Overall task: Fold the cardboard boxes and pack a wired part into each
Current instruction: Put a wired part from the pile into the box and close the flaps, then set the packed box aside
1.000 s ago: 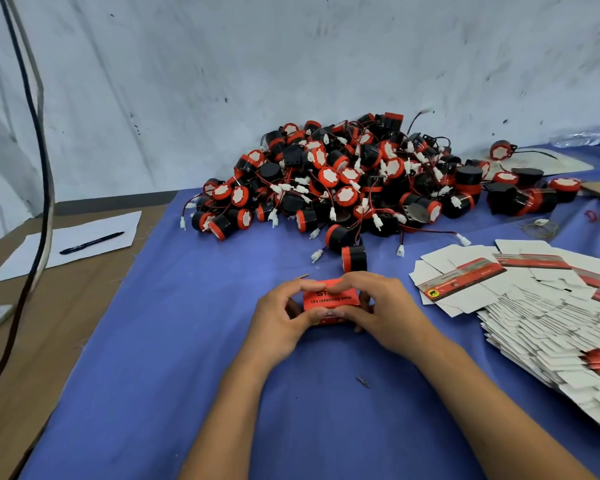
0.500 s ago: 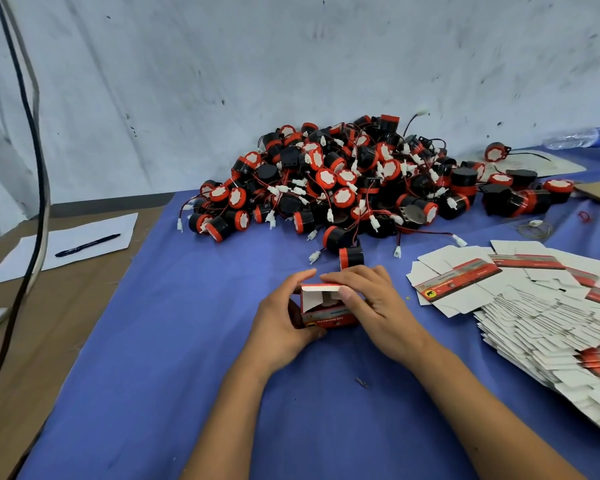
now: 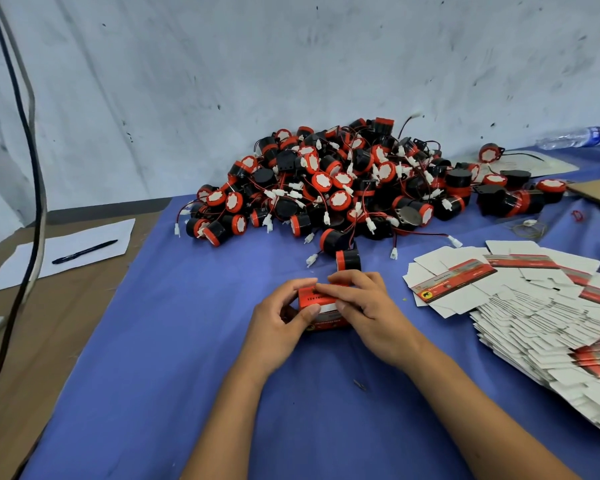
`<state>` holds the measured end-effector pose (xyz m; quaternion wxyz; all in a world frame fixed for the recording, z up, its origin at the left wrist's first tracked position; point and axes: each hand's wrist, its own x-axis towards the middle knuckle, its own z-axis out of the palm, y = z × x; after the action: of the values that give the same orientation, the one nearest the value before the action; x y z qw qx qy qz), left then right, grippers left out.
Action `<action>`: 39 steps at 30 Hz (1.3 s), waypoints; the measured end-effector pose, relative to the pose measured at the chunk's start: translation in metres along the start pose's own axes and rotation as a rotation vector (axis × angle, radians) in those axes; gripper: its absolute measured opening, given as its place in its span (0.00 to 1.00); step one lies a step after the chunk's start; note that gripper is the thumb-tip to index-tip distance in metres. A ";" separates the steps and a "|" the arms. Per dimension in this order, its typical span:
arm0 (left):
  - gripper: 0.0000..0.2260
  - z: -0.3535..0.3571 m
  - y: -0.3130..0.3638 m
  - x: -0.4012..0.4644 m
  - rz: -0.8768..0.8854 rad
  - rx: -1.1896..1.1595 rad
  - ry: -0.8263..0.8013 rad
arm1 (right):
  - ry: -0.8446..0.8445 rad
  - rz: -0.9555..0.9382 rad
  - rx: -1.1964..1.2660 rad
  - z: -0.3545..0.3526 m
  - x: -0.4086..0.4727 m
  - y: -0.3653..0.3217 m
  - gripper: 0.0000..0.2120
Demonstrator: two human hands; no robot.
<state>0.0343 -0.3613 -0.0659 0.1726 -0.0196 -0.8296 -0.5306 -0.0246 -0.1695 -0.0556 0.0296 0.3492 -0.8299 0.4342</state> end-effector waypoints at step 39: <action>0.11 0.022 0.035 -0.011 -0.037 -0.104 0.127 | 0.153 0.021 -0.656 0.002 -0.027 -0.043 0.19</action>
<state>0.0459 -0.3246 -0.0470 0.2139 0.0207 -0.7884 -0.5764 0.0221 -0.1724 -0.0362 0.1979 0.2789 -0.9244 0.1691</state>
